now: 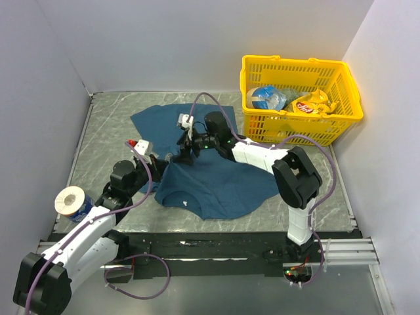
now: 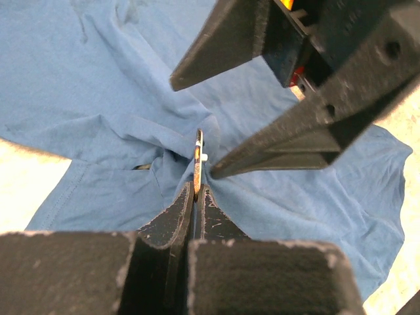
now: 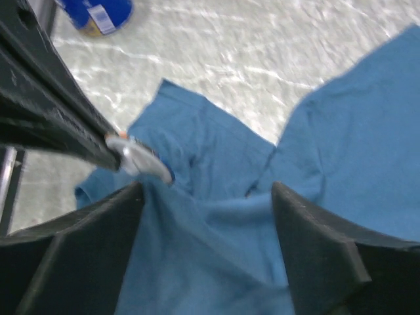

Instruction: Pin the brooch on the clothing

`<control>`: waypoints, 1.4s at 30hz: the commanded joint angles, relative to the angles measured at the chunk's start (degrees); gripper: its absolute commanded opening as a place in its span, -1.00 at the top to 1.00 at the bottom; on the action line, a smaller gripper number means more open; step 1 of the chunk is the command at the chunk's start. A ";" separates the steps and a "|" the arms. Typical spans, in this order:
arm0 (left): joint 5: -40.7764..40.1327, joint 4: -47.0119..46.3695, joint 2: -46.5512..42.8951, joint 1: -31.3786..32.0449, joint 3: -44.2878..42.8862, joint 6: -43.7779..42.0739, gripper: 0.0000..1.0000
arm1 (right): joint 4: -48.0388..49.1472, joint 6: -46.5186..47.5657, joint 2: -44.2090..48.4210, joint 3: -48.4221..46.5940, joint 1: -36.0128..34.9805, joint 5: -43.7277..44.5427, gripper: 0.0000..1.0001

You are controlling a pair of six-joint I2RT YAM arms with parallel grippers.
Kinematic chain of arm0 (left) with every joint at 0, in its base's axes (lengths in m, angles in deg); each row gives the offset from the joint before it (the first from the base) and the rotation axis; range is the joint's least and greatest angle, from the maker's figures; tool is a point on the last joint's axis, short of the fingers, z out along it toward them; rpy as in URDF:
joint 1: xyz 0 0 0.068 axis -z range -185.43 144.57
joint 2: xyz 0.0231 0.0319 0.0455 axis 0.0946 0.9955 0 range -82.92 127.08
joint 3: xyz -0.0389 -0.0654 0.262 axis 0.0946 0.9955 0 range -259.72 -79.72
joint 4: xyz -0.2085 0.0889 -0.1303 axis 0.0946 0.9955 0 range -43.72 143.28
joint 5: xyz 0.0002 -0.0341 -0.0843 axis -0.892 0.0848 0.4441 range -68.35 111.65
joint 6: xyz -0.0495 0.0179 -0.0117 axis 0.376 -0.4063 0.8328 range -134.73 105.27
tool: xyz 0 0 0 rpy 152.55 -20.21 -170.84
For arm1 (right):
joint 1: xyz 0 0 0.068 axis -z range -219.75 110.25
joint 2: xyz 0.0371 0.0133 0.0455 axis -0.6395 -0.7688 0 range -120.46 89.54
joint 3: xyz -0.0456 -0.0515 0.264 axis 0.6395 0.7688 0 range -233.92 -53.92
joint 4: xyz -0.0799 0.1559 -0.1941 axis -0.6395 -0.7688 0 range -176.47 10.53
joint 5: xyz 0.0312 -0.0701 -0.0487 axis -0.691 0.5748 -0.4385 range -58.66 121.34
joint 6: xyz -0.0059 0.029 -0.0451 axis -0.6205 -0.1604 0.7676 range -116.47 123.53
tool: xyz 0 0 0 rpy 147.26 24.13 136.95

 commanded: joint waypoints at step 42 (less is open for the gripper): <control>-17.80 31.15 15.12 0.95 -24.28 19.86 -0.92 | -30.49 -29.85 20.76 8.62 9.10 24.60 -1.00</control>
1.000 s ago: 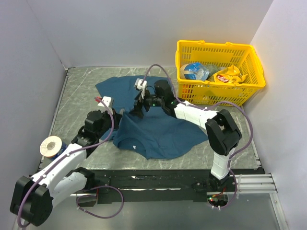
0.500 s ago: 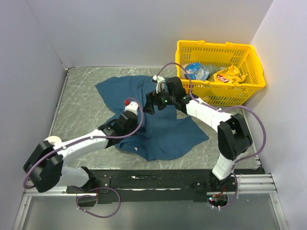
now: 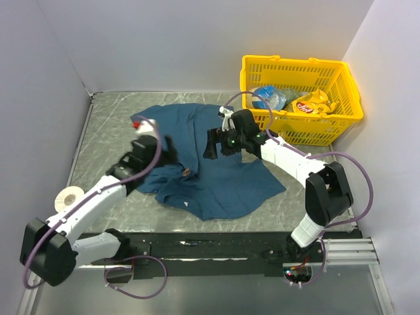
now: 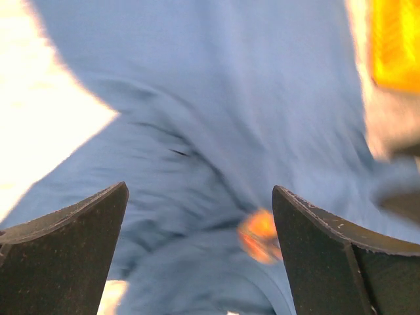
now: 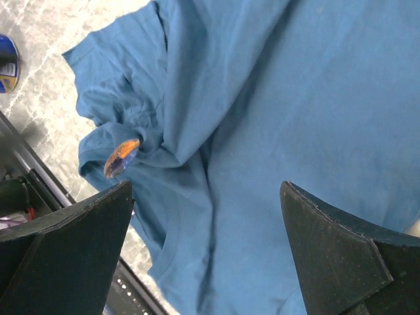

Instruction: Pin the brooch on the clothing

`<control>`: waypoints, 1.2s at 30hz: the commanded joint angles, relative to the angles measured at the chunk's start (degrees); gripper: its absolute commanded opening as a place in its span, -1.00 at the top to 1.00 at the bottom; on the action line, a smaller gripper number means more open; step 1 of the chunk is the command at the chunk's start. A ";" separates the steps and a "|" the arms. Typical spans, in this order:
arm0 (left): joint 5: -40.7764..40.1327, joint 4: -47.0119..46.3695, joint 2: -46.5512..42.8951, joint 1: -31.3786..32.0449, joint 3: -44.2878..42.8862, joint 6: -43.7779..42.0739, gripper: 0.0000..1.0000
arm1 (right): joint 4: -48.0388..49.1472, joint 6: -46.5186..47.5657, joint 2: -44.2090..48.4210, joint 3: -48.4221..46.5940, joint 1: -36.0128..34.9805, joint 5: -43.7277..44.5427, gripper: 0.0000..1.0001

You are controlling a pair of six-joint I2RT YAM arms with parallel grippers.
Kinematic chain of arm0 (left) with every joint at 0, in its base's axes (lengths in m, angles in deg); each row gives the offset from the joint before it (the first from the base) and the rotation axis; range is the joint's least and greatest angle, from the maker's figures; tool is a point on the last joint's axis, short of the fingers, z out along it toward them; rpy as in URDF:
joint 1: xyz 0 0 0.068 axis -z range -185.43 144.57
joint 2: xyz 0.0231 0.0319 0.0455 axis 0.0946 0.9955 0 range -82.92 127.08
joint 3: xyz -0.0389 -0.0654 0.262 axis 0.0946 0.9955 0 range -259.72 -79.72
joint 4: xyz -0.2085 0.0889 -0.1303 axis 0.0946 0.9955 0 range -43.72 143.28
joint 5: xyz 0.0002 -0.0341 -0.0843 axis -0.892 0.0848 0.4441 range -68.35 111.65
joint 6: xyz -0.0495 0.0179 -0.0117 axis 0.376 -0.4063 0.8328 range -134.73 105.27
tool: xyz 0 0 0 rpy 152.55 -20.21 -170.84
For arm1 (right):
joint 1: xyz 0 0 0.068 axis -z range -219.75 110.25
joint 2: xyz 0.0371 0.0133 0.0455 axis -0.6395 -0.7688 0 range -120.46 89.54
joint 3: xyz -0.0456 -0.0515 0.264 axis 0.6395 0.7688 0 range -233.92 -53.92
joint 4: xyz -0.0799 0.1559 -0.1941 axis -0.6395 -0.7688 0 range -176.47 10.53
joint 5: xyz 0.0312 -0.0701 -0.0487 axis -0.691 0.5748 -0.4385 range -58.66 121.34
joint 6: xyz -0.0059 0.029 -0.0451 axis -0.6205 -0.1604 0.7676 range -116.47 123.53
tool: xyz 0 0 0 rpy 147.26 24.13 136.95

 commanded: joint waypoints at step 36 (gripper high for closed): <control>26.44 6.38 12.45 -46.19 10.10 9.77 0.98 | -7.66 -0.88 1.86 -0.76 2.90 8.08 -0.99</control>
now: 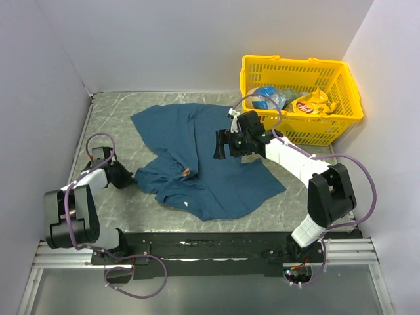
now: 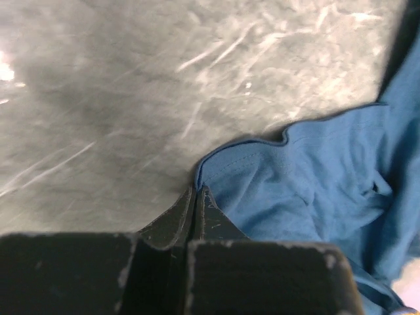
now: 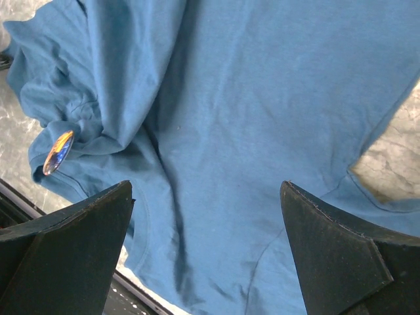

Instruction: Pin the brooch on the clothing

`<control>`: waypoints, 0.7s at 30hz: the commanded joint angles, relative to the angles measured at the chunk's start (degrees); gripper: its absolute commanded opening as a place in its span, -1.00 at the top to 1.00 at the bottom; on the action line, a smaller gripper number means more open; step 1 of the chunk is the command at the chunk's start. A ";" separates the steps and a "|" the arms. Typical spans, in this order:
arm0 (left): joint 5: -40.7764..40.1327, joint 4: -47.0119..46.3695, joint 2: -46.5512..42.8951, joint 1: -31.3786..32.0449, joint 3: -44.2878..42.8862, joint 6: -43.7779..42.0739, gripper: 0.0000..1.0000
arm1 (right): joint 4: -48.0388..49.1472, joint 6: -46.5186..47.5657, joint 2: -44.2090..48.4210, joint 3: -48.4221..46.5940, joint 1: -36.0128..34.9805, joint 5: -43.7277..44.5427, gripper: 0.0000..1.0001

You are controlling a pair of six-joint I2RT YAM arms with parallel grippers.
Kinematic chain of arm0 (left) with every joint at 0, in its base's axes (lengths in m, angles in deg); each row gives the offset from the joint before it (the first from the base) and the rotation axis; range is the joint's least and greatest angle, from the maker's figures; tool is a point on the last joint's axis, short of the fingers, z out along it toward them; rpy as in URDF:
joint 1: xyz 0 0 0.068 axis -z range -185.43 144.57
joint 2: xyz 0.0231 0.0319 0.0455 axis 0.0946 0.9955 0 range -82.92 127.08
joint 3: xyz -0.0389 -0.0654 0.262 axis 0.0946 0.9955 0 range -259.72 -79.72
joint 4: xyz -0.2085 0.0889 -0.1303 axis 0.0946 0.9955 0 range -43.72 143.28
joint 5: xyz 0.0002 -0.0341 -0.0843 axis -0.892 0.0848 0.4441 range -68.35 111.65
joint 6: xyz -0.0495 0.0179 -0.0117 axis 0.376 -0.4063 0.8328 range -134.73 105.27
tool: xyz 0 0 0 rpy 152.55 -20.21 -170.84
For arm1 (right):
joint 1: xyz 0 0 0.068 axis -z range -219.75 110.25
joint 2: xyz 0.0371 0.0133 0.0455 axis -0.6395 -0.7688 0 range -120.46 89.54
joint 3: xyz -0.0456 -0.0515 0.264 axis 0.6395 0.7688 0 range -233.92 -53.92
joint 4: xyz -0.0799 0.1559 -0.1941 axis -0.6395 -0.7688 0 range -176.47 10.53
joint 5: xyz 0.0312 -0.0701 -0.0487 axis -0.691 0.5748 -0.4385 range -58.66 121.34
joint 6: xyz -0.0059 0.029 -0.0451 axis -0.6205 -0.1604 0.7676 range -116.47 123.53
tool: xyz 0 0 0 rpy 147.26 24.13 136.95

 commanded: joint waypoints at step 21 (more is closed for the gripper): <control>-30.59 23.29 -32.30 -6.94 -7.05 9.85 0.98 | -4.29 0.70 -1.84 -1.85 0.41 4.28 -0.99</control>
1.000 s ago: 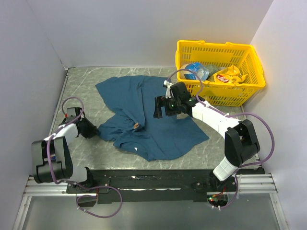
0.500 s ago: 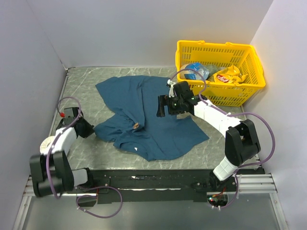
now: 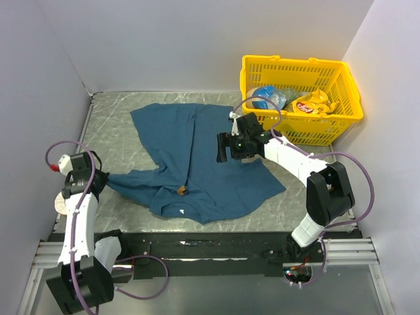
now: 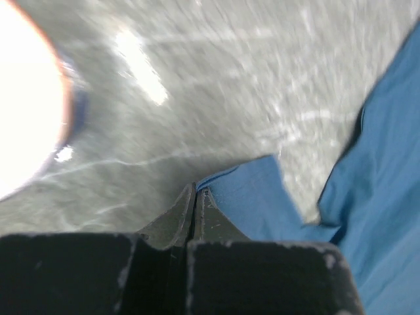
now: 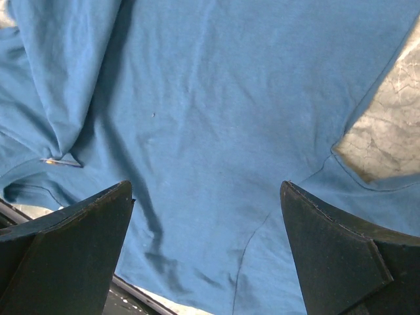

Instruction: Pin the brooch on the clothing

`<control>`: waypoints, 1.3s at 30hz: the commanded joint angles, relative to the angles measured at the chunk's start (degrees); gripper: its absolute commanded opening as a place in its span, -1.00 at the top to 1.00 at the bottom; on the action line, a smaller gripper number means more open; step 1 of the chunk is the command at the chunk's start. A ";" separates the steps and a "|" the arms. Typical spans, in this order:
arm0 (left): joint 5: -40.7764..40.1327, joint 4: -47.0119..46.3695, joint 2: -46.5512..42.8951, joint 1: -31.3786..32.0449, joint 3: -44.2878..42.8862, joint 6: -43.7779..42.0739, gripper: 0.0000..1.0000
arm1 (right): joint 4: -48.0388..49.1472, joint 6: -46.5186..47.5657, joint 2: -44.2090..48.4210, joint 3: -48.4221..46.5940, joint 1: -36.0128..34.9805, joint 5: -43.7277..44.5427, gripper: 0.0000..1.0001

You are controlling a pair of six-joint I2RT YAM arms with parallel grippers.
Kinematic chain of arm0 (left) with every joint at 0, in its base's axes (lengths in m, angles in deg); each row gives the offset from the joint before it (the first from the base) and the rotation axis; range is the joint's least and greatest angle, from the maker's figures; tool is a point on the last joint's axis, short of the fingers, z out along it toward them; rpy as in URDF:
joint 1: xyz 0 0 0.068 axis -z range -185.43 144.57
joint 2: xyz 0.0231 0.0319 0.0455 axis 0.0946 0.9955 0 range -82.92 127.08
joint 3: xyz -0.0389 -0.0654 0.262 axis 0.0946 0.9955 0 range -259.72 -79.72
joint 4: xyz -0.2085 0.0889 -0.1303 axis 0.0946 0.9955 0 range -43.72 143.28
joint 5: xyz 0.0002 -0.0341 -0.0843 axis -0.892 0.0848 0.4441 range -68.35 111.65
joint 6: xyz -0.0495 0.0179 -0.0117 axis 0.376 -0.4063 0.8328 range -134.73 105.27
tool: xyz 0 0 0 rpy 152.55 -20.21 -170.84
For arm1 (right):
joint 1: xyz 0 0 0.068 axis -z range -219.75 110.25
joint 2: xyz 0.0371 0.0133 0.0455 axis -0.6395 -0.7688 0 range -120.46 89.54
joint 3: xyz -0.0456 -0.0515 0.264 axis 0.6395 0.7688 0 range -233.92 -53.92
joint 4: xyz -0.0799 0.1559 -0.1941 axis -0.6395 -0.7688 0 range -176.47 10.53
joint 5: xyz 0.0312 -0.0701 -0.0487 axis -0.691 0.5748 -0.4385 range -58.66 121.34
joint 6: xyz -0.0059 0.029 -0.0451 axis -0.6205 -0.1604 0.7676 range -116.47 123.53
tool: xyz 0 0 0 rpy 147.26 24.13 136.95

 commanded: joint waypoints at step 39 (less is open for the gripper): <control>9.12 -10.98 13.62 -16.21 -15.54 -13.27 -0.70 | -9.77 3.78 -3.16 -6.75 -7.54 11.67 -0.85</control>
